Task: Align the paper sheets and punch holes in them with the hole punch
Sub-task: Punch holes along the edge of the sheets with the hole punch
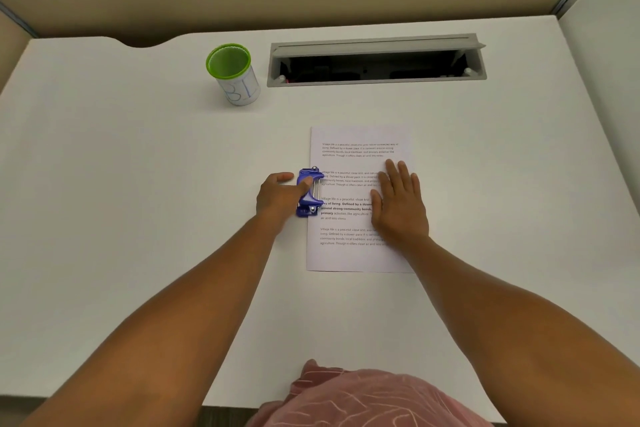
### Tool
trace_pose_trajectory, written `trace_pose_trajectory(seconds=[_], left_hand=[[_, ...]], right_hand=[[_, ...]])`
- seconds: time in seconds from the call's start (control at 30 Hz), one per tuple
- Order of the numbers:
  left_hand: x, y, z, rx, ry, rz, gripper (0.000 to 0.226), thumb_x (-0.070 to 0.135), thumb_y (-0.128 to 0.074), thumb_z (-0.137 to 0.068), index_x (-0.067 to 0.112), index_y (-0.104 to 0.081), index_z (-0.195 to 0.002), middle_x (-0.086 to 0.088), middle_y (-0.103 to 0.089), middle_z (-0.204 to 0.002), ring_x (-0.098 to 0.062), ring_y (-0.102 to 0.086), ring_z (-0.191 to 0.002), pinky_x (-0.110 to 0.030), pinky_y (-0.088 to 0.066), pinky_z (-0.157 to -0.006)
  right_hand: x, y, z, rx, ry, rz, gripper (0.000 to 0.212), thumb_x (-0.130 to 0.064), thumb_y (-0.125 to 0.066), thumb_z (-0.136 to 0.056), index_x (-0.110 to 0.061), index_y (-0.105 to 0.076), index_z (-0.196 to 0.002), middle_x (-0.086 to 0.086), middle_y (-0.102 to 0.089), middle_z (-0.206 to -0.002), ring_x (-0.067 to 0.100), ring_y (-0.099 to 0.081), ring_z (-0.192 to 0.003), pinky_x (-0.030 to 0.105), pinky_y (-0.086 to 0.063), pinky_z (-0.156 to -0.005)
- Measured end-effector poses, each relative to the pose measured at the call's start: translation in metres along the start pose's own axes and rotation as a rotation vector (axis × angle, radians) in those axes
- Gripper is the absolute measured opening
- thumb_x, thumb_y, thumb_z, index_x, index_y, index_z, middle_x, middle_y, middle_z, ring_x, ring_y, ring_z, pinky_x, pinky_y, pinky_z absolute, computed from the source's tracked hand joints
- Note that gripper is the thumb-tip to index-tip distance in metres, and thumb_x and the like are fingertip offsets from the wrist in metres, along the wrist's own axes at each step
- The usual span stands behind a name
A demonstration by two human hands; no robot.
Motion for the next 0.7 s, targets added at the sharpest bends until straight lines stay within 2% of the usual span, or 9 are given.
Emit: trace_pose_trajectory(seconds=[0.13, 0.2, 0.3, 0.37, 0.47, 0.7], left_hand=[[0.002, 0.001, 0.000, -0.016, -0.032, -0.036, 0.054, 0.049, -0.080, -0.072, 0.028, -0.058, -0.117, 0.002, -0.065, -0.114, -0.019, -0.069, -0.093, -0.040, -0.058, -0.087], [0.007, 0.002, -0.001, -0.012, -0.108, -0.171, 0.049, 0.053, -0.076, -0.073, 0.032, -0.056, -0.112, 0.006, -0.069, -0.100, -0.017, -0.068, -0.089, -0.038, -0.056, -0.084], [0.016, 0.001, 0.001, -0.034, -0.169, -0.349, 0.038, 0.049, -0.069, -0.083, 0.032, -0.052, -0.112, 0.010, -0.064, -0.077, -0.013, -0.063, -0.075, -0.034, -0.050, -0.077], [0.018, 0.001, 0.002, -0.037, -0.169, -0.371, 0.036, 0.049, -0.068, -0.084, 0.031, -0.051, -0.111, 0.008, -0.064, -0.077, -0.013, -0.062, -0.072, -0.034, -0.049, -0.076], [0.017, -0.001, 0.002, -0.026, -0.166, -0.375, 0.035, 0.049, -0.067, -0.084, 0.030, -0.051, -0.108, 0.007, -0.066, -0.082, -0.017, -0.064, -0.083, -0.036, -0.051, -0.080], [0.016, -0.001, 0.002, -0.033, -0.157, -0.359, 0.037, 0.050, -0.069, -0.083, 0.028, -0.051, -0.106, 0.005, -0.066, -0.088, -0.020, -0.065, -0.089, -0.039, -0.052, -0.084]], right_hand=[[0.000, 0.000, 0.000, -0.005, -0.001, -0.002, 0.054, -0.034, -0.029, -0.099, -0.005, -0.044, -0.143, 0.009, -0.025, -0.160, 0.029, -0.015, -0.150, 0.046, -0.011, -0.122], [0.000, 0.000, 0.000, -0.015, -0.001, 0.000, 0.052, -0.032, -0.032, -0.100, -0.006, -0.043, -0.143, 0.008, -0.024, -0.161, 0.028, -0.014, -0.150, 0.046, -0.011, -0.122], [0.002, -0.001, -0.001, -0.033, -0.002, 0.012, 0.051, -0.032, -0.033, -0.100, -0.006, -0.042, -0.144, 0.008, -0.024, -0.161, 0.028, -0.013, -0.150, 0.045, -0.010, -0.123], [0.002, -0.001, 0.000, -0.041, -0.001, 0.014, 0.051, -0.032, -0.034, -0.100, -0.006, -0.043, -0.143, 0.008, -0.024, -0.161, 0.028, -0.014, -0.150, 0.045, -0.011, -0.122], [0.002, 0.001, -0.001, -0.048, -0.006, 0.019, 0.051, -0.033, -0.034, -0.100, -0.007, -0.043, -0.143, 0.007, -0.024, -0.161, 0.028, -0.013, -0.150, 0.045, -0.011, -0.122], [0.000, 0.004, -0.003, -0.070, -0.018, 0.032, 0.052, -0.034, -0.036, -0.098, -0.007, -0.045, -0.142, 0.008, -0.025, -0.160, 0.028, -0.015, -0.150, 0.045, -0.012, -0.122]])
Point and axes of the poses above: each hand's wrist, its own z-axis away from the middle knuckle, its own y-axis out of the back of the hand, x = y × z, the point moved 9 cm from there along -z, towards the middle knuckle
